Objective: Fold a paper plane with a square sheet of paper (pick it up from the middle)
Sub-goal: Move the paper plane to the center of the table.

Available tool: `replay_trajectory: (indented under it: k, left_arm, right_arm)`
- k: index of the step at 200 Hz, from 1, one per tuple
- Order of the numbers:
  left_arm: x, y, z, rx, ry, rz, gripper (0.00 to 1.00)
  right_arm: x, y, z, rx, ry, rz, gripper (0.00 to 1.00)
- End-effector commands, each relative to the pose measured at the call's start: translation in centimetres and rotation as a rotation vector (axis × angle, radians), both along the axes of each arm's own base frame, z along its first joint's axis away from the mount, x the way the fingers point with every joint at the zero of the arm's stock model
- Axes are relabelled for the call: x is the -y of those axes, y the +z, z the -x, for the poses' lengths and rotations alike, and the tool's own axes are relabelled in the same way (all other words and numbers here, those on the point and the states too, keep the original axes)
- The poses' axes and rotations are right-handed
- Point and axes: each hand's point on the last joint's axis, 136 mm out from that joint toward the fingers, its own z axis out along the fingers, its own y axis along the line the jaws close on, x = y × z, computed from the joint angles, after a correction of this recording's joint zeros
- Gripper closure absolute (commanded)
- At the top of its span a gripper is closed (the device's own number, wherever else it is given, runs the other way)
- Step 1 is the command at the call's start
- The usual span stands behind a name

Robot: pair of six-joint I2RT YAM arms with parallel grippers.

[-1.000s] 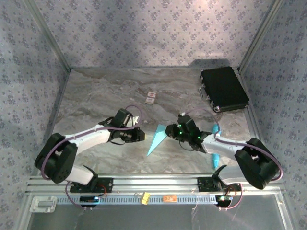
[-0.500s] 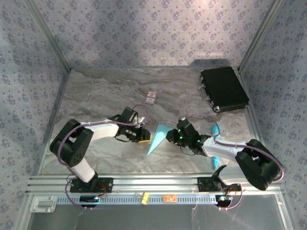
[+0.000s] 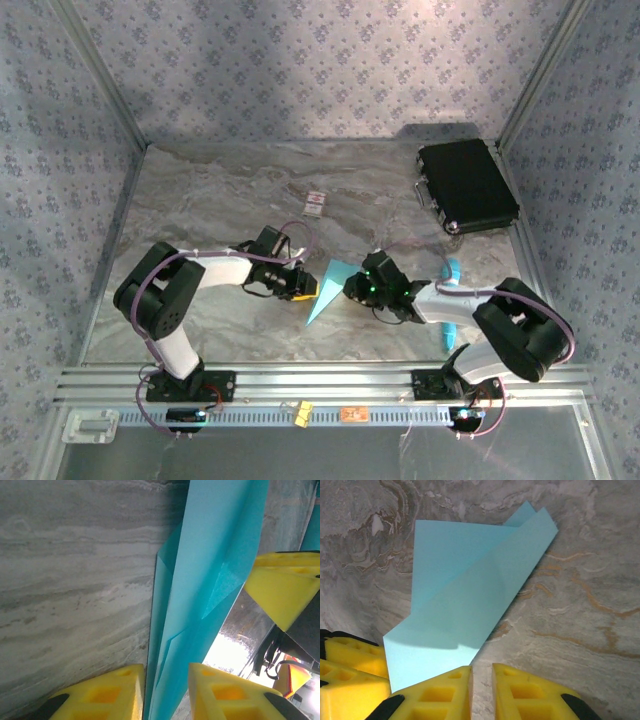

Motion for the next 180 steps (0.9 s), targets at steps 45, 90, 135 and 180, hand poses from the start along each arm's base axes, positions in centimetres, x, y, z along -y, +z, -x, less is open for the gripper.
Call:
replay_trajectory:
  k: [45, 90, 135, 180]
  left_arm:
    - [1.2, -0.6, 0.7, -0.016, -0.06, 0.019, 0.7]
    - [1.8, -0.6, 1.2, -0.017, -0.086, 0.021, 0.71]
    - [2.0, -0.7, 1.6, -0.021, -0.104, 0.015, 0.71]
    - [2.1, -1.0, 2.5, -0.03, -0.144, 0.002, 0.73]
  right_arm:
    - [-1.1, 0.6, -0.1, 0.027, 0.027, -0.018, 0.81]
    - [-1.3, 0.4, 0.3, 0.02, 0.04, -0.029, 0.81]
    - [-1.2, 0.0, 0.8, 0.007, 0.042, -0.032, 0.81]
    - [-1.2, -0.3, 1.1, 0.0, 0.038, -0.029, 0.81]
